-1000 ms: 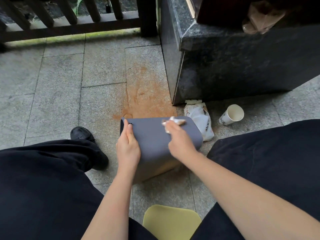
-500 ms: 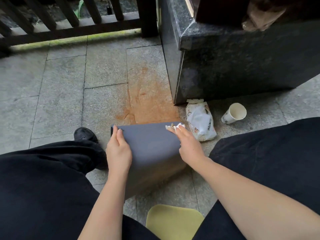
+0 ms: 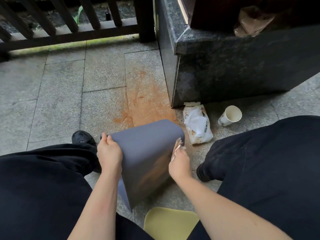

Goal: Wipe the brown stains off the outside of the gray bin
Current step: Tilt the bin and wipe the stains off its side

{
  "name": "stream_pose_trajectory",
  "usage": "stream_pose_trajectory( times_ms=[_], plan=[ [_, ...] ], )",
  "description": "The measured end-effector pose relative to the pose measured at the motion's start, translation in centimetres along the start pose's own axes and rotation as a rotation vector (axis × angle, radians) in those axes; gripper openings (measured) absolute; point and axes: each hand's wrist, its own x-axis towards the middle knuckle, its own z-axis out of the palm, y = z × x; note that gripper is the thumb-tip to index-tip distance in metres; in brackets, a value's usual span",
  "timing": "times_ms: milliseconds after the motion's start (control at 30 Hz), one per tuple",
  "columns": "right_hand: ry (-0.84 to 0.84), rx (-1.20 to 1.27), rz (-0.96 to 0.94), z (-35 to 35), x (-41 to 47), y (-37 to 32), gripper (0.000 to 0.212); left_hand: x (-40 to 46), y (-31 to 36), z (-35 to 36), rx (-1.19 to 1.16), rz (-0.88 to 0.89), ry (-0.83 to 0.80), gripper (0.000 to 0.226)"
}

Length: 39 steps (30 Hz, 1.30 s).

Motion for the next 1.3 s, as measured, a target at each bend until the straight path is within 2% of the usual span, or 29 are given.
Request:
stream_pose_trajectory(
  times_ms=[167,300,433,567,600,667,733,800,833,900,967,1067,1300],
  plan=[
    [0.022,0.098,0.158,0.3,0.3,0.1,0.019,-0.2,0.0,-0.3,-0.089,-0.008,-0.052,0.059],
    [0.121,0.717,0.42,-3.3,2.5,0.0,0.021,-1.6,0.6,0.0,-0.201,0.057,-0.135,0.064],
    [0.197,1.095,0.567,-5.9,3.3,-0.2,0.026,-3.4,0.8,0.1,-0.126,0.195,-0.258,0.062],
    [0.049,1.58,0.52,-6.6,4.0,-1.1,0.025,-4.1,0.7,0.4,-0.042,0.311,-0.246,0.049],
    [0.014,1.637,0.473,-6.6,4.1,-1.3,0.023,-4.0,0.6,0.4,-0.026,0.321,-0.233,0.047],
    [-0.018,1.498,0.399,-6.3,4.0,-1.5,0.023,-3.8,0.6,0.3,-0.011,0.332,-0.231,0.045],
    [0.031,1.067,0.249,-5.6,3.5,-1.2,0.026,-3.8,0.6,0.3,-0.009,0.339,-0.245,0.045],
    [0.1,0.604,-0.005,-4.3,3.1,-0.3,0.028,-3.9,0.7,0.4,-0.022,0.354,-0.257,0.045],
    [0.112,0.39,-0.103,-3.6,3.1,0.0,0.037,-4.0,0.7,0.5,-0.029,0.357,-0.263,0.045],
    [0.108,0.111,-0.177,-2.7,3.4,0.7,0.066,-4.1,0.9,0.6,-0.039,0.347,-0.276,0.045],
    [0.102,-0.008,-0.209,-2.3,3.6,1.1,0.083,-4.1,0.8,0.3,-0.05,0.328,-0.296,0.045],
    [0.088,-0.078,-0.236,-1.8,4.3,1.6,0.094,-4.5,0.8,0.1,-0.054,0.334,-0.319,0.044],
    [0.05,-0.098,-0.335,-2.5,5.1,0.1,0.09,-5.9,0.4,1.4,-0.021,0.463,-0.175,0.039]
  ],
)
